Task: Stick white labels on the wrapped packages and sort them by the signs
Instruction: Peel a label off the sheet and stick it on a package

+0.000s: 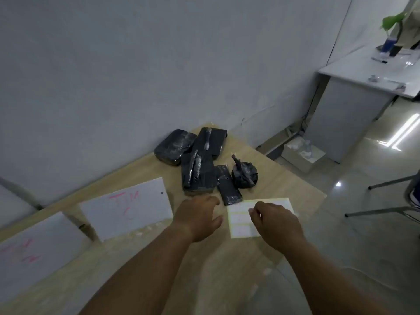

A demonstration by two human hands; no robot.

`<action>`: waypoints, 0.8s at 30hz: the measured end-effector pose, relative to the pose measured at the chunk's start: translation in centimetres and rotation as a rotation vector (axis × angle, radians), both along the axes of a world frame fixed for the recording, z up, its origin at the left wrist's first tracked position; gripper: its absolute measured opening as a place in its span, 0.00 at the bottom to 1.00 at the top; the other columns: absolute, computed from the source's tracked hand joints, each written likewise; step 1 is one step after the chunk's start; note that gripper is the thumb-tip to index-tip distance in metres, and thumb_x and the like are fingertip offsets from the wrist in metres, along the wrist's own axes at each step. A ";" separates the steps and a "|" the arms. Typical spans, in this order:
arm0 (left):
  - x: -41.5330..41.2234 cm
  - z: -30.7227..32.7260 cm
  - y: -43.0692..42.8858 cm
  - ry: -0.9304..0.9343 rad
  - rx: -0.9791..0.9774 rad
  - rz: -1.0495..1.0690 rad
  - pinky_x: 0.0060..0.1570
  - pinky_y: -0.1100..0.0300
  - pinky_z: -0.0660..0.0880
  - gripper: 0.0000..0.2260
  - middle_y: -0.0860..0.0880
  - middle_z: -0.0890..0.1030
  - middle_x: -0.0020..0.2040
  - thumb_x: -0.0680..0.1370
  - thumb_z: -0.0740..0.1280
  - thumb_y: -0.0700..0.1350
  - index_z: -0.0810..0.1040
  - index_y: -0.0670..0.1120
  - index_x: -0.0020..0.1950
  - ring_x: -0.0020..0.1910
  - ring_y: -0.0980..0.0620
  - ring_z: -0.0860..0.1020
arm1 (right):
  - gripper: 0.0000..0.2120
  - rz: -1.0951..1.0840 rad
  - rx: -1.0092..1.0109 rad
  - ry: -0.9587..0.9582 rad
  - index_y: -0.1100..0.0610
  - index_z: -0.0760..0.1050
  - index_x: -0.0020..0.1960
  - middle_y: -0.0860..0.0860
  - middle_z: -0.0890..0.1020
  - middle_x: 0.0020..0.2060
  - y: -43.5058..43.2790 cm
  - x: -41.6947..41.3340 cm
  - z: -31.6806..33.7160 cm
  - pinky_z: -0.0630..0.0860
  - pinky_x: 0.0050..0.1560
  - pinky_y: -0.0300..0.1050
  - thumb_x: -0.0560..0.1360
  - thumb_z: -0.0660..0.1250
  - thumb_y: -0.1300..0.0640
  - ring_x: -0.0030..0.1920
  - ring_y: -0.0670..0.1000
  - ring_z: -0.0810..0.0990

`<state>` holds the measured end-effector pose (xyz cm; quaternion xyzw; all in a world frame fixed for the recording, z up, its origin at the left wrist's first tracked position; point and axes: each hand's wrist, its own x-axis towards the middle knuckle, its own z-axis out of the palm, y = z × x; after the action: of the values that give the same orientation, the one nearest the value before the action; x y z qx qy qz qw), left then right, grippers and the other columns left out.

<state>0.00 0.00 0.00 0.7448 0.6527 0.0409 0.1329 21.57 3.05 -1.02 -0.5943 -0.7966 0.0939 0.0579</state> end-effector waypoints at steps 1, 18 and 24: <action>0.6 -0.4 0.7 0.014 -0.034 0.003 0.61 0.52 0.71 0.21 0.52 0.74 0.66 0.79 0.61 0.58 0.70 0.52 0.69 0.64 0.50 0.72 | 0.17 0.002 -0.022 -0.026 0.52 0.75 0.48 0.48 0.79 0.41 0.7 0.6 -0.4 0.71 0.40 0.45 0.81 0.52 0.44 0.41 0.51 0.77; 4.7 -7.6 4.6 0.279 -0.107 -0.262 0.66 0.45 0.61 0.26 0.49 0.59 0.78 0.81 0.57 0.57 0.61 0.50 0.77 0.74 0.45 0.59 | 0.18 -0.017 -0.193 -0.109 0.44 0.72 0.64 0.46 0.72 0.61 4.5 4.7 -7.4 0.72 0.50 0.45 0.77 0.59 0.40 0.60 0.51 0.70; 4.7 -9.3 3.4 0.354 -0.094 -0.307 0.68 0.37 0.48 0.28 0.49 0.50 0.81 0.83 0.48 0.59 0.51 0.49 0.80 0.79 0.43 0.47 | 0.22 -0.004 -0.154 -0.181 0.40 0.68 0.69 0.45 0.68 0.68 3.9 4.6 -8.2 0.69 0.58 0.52 0.76 0.57 0.37 0.65 0.53 0.67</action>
<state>4.65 3.37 -9.27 0.8237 0.5463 -0.1415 0.0555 26.13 6.99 -9.18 -0.6045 -0.7879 0.1007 -0.0598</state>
